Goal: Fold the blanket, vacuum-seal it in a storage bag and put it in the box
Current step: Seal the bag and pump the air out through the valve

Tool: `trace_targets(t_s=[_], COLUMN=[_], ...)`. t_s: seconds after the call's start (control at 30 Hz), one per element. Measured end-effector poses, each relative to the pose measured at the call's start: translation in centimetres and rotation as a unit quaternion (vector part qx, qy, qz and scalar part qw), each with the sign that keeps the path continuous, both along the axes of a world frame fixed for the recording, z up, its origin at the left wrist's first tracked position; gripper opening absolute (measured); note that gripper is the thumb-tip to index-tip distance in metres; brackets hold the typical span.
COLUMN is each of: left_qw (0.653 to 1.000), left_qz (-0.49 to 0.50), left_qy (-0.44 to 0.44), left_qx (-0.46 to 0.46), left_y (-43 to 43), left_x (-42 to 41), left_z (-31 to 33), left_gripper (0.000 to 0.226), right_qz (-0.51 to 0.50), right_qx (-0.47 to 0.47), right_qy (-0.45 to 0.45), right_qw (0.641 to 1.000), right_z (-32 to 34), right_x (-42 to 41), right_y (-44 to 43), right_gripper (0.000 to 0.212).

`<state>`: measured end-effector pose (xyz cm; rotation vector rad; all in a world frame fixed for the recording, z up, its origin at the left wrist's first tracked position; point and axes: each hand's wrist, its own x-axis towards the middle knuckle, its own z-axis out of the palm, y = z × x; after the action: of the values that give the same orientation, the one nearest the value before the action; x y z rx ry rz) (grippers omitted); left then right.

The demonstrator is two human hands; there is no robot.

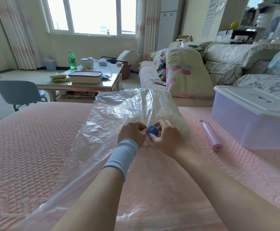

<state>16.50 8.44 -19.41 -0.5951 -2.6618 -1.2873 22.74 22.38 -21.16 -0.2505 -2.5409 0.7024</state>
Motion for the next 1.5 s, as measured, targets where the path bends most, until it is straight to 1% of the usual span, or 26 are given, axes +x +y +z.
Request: trace_targets(t_s=[0.07,0.13,0.2,0.23,0.3,0.4,0.47,0.57,0.67,0.7,0.77,0.8,0.83,0.87,0.93,1.0,1.03,1.1,1.17,1.23,1.3,1.33,1.37,1.4,1.47,1.5], left_qw=[1.0,1.0,1.0,1.0,1.0,1.0,0.999,0.999,0.997,0.997,0.995,0.993,0.99,0.987,0.968,0.938,0.929,0.917,0.91,0.927,0.946,0.946,0.942,0.937,0.932,0.933], left_qz=[-0.001,-0.003,-0.004,-0.004,0.001,0.0,-0.001,-0.002,0.001,0.002,0.012,0.011,0.001,-0.018,-0.049,-0.053,-0.049,-0.041,-0.028,-0.007,-0.01,-0.029,-0.052,-0.069,-0.076,-0.07], left_qy=[-0.001,-0.004,-0.004,-0.002,0.0,-0.002,0.002,0.013,0.022,0.023,0.044,0.066,0.083,0.083,0.044,-0.014,-0.045,-0.085,-0.084,-0.027,0.065,0.094,0.098,0.08,0.036,0.032], left_qx=[-0.006,-0.012,-0.015,-0.018,-0.023,-0.028,-0.037,-0.052,-0.072,-0.075,-0.083,-0.092,-0.11,-0.139,-0.243,-0.341,-0.364,-0.387,-0.404,-0.375,-0.316,-0.308,-0.318,-0.333,-0.353,-0.352], left_y=[0.1,0.1,0.1,0.1,0.1,0.1,0.0,-0.2,-0.3,-0.3,-0.3,-0.3,-0.3,-0.3,-0.8,-1.5,-1.8,-2.2,-1.7,-0.4,1.1,1.6,2.0,2.1,2.1,2.2], left_x=[0.1,0.2,0.2,0.2,0.1,0.1,0.2,0.3,0.2,0.3,0.3,0.2,0.1,-0.1,-0.6,-1.1,-1.3,-1.6,-1.7,-1.5,-1.4,-1.5,-1.7,-1.9,-2.3,-2.3], left_z=[0.0,-0.1,-0.1,-0.1,-0.1,-0.1,-0.1,-0.1,-0.2,-0.3,-0.5,-0.7,-1.0,-1.4,-2.1,-3.1,-3.4,-3.6,-3.2,-2.4,-2.0,-1.9,-1.8,-1.9,-2.0,-2.0], left_gripper=[0.013,0.014,0.015,0.015,0.015,0.015,0.015,0.016,0.017,0.017,0.018,0.022,0.034,0.049,0.071,0.081,0.085,0.096,0.109,0.11,0.096,0.092,0.09,0.091,0.093,0.093], right_qz=[-0.012,0.037,0.081,0.083,0.048,0.007,0.038,0.112,0.14,0.141,0.117,0.094,0.07,0.049,0.045,0.062,0.07,0.073,0.036,-0.015,-0.02,-0.01,-0.001,0.006,0.017,0.017], right_qx=[0.014,0.004,-0.01,-0.017,-0.025,0.017,0.03,0.061,0.101,0.092,0.031,0.008,0.01,0.043,0.122,0.143,0.138,0.145,0.149,0.077,0.005,-0.002,0.004,0.014,0.012,0.007], right_qy=[-0.008,0.001,-0.004,-0.004,0.004,0.0,0.006,0.032,0.094,0.104,0.105,0.103,0.1,0.091,0.04,-0.033,-0.054,-0.03,0.04,0.051,0.003,-0.03,-0.062,-0.08,-0.066,-0.045], right_qw=[1.0,0.999,0.997,0.996,0.998,1.0,0.999,0.991,0.98,0.98,0.987,0.99,0.992,0.994,0.991,0.987,0.986,0.986,0.987,0.996,1.0,0.999,0.998,0.997,0.998,0.999], right_z=[0.0,0.1,0.0,-0.1,-0.4,-0.4,-0.2,0.0,0.2,0.1,0.2,0.1,0.0,-0.3,-1.0,-1.5,-1.8,-2.1,-1.9,-1.2,-1.0,-1.1,-1.3,-1.6,-1.7,-1.5], right_x=[-0.2,-0.2,-0.1,0.0,-0.2,-0.4,-0.3,0.3,0.6,0.6,0.6,0.6,0.6,0.7,0.9,1.0,1.0,0.8,0.5,0.2,-0.1,-0.1,-0.1,0.1,0.4,0.6], right_y=[0.3,0.5,0.4,0.3,0.0,0.3,0.6,0.6,0.6,0.6,0.3,0.3,0.4,0.6,1.3,1.8,2.0,2.5,3.0,3.6,4.2,4.2,4.2,4.2,4.1,4.3], right_gripper=[0.028,0.024,0.036,0.041,0.041,0.031,0.026,0.038,0.043,0.042,0.036,0.032,0.028,0.026,0.028,0.03,0.031,0.031,0.027,0.024,0.023,0.024,0.025,0.026,0.027,0.028])
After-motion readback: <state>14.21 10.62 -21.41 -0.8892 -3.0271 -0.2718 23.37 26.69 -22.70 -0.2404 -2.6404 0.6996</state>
